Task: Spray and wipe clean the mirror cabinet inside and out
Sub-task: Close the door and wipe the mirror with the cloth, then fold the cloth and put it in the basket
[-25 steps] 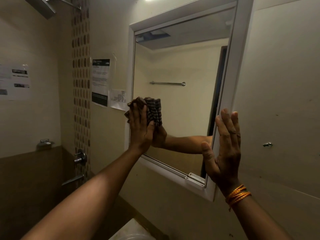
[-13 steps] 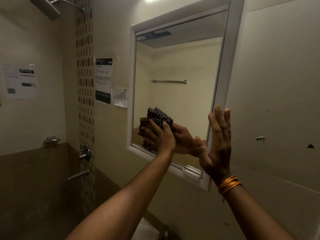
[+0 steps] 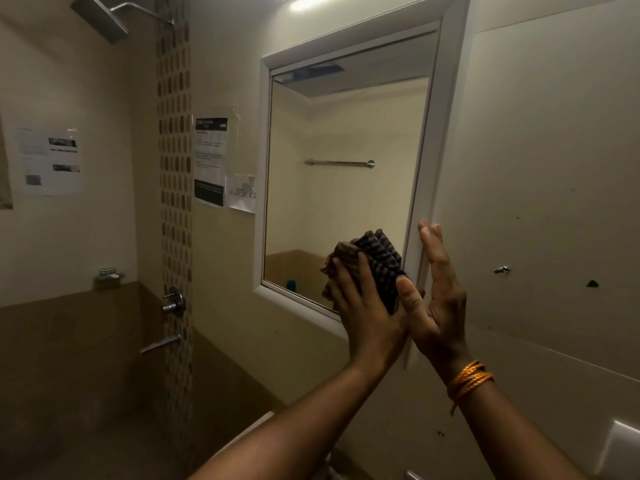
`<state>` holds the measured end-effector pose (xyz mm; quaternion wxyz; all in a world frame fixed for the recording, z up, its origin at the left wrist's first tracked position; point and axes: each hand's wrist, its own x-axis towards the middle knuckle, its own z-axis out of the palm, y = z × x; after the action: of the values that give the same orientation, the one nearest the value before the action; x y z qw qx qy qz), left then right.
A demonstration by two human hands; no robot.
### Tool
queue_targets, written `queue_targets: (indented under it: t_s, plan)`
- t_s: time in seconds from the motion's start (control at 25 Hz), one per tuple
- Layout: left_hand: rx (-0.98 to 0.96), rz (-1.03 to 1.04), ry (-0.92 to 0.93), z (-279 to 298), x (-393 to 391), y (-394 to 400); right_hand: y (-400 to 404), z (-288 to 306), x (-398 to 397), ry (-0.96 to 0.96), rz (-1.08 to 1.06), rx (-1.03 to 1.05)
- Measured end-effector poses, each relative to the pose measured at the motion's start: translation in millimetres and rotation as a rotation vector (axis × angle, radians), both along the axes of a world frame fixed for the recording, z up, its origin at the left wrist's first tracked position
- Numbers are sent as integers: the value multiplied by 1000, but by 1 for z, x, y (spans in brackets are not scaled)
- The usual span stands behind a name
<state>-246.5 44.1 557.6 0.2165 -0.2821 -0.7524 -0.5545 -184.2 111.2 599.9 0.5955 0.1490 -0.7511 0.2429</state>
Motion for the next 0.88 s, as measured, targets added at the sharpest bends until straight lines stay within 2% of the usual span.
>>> queue_targets:
  t_s: [0.12,0.28,0.4,0.48,0.56,0.72,0.88]
  plan:
    - [106,0,14,-2,3,-2,-6,-9,8,16,40,-68]
    - [224,-64,6,6,17,-13,-20,-25,17,9,109,-277]
    - [495,-226,-245,27,32,-38,-25,-32,28,8,111,-357]
    - [742,-370,-441,39,46,-57,-28,-31,40,-53,118,-381]
    - [884,-454,-587,38,59,-72,-29,-30,53,-141,133,-375]
    - [908,-760,-877,12,76,-95,-30,-30,85,-398,206,-502]
    - [700,-1143,-1100,-16,92,-105,-30,-52,119,-643,151,-675]
